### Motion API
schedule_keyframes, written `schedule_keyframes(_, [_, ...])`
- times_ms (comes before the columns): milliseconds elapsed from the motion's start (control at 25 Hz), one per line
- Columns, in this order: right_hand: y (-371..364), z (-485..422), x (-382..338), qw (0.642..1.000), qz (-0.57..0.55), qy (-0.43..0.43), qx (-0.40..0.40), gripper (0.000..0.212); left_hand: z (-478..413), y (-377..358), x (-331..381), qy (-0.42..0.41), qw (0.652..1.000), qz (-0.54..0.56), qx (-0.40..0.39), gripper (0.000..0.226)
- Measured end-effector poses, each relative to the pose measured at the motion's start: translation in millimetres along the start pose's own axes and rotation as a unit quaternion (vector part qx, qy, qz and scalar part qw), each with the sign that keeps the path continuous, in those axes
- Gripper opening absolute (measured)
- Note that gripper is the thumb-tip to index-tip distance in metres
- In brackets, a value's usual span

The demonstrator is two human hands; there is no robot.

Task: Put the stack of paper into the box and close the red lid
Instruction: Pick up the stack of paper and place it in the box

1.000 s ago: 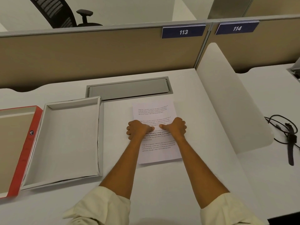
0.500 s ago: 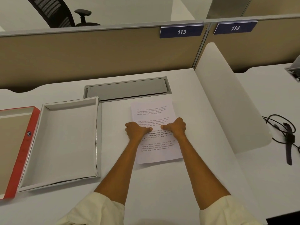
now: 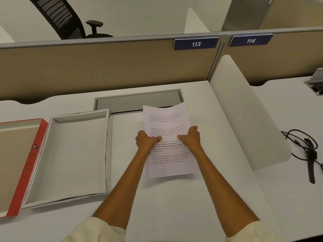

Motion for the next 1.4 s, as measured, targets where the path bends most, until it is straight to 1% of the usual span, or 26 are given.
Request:
schedule_keyframes(80, [9, 4, -11, 0.998, -0.039, 0.034, 0.026, 0.057, 6, 8, 7, -0.039, 0.997, 0.058, 0.016, 0.046])
schedule_keyframes(160, [20, 14, -21, 0.992, -0.085, 0.073, 0.056, 0.046, 18, 15, 14, -0.082, 0.99, 0.103, 0.039, 0.048])
schedule_keyframes(240, [28, 24, -27, 0.983, -0.134, 0.109, 0.066, 0.038, 30, 20, 18, -0.129, 0.98, 0.141, 0.059, 0.049])
schedule_keyframes(400, [32, 43, -25, 0.955, -0.226, 0.184, 0.06, 0.038, 47, 25, 16, -0.204, 0.953, 0.215, 0.068, 0.044])
schedule_keyframes(560, [29, 55, -10, 0.934, -0.289, 0.202, 0.054, 0.043, 60, 28, 14, -0.258, 0.933, 0.239, 0.079, 0.046])
schedule_keyframes(760, [26, 61, 0, 0.925, -0.316, 0.204, 0.045, 0.048, 66, 24, 8, -0.272, 0.929, 0.235, 0.084, 0.047])
schedule_keyframes(960, [23, 66, 1, 0.923, -0.319, 0.212, 0.041, 0.051, 65, 24, 1, -0.273, 0.928, 0.241, 0.086, 0.048])
schedule_keyframes(1160, [23, 61, 1, 0.927, -0.308, 0.209, 0.045, 0.05, 60, 25, 1, -0.264, 0.934, 0.232, 0.063, 0.05])
schedule_keyframes(1320, [23, 62, -1, 0.932, -0.296, 0.203, 0.057, 0.068, 55, 25, -4, -0.258, 0.938, 0.225, 0.047, 0.06])
schedule_keyframes(1400, [25, 62, -3, 0.933, -0.286, 0.207, 0.068, 0.074, 53, 25, -4, -0.256, 0.941, 0.216, 0.045, 0.063])
Point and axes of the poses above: each hand's wrist, its own z-axis away from the middle knuckle, its own y-axis out of the back of the hand, x = y × z, the point moved 4 cm from there along -z, towards the middle knuckle
